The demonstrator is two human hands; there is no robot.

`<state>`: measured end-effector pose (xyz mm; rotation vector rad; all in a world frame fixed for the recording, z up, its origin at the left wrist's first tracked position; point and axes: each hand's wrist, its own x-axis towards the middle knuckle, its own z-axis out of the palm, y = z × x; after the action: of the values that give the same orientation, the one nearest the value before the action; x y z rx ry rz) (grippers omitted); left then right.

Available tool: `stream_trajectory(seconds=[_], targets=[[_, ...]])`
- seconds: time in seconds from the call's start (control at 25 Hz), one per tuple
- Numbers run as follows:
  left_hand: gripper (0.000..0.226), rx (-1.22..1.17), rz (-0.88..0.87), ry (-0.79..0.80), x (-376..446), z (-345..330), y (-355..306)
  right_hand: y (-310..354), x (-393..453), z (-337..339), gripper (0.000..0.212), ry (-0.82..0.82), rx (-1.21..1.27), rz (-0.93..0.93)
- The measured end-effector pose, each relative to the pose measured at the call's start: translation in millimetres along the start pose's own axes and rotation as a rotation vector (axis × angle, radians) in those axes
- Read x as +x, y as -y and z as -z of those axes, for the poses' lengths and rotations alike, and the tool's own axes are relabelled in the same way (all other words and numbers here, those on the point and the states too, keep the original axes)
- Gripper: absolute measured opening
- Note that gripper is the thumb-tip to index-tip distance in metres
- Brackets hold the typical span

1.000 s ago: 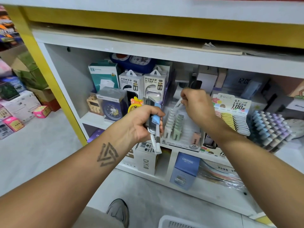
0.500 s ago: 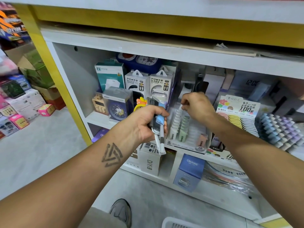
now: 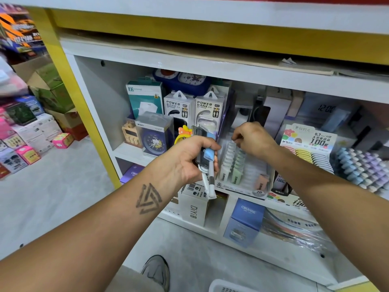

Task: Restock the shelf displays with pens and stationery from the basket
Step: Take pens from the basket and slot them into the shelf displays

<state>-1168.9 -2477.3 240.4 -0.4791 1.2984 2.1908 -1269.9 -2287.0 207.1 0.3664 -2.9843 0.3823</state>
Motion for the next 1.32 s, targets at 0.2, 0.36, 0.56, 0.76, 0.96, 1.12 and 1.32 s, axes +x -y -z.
stream_trajectory(seconds=[0.2,0.36,0.56,0.76,0.96,1.12,1.32], targets=[[0.008,-0.019,0.012,0.024,-1,-5,0,21,-7,23,0.025,-0.011,0.148,-0.018],[0.014,-0.049,0.024,0.1,-3,-14,1,45,-42,53,0.021,0.28,1.182,-0.11],[0.022,-0.054,0.034,0.102,-2,-34,10,35,-69,60,0.04,0.275,1.397,-0.174],[0.034,-0.074,0.017,0.119,0,-63,18,13,-89,66,0.049,0.157,1.58,-0.209],[0.033,-0.056,0.034,0.16,5,-91,25,-11,-103,89,0.03,-0.037,1.677,-0.317],[0.024,-0.08,0.02,0.167,8,-105,27,-36,-124,113,0.023,-0.11,1.34,-0.207],[0.014,-0.024,0.028,0.216,8,-116,31,-52,-145,111,0.022,-0.148,0.678,0.063]])
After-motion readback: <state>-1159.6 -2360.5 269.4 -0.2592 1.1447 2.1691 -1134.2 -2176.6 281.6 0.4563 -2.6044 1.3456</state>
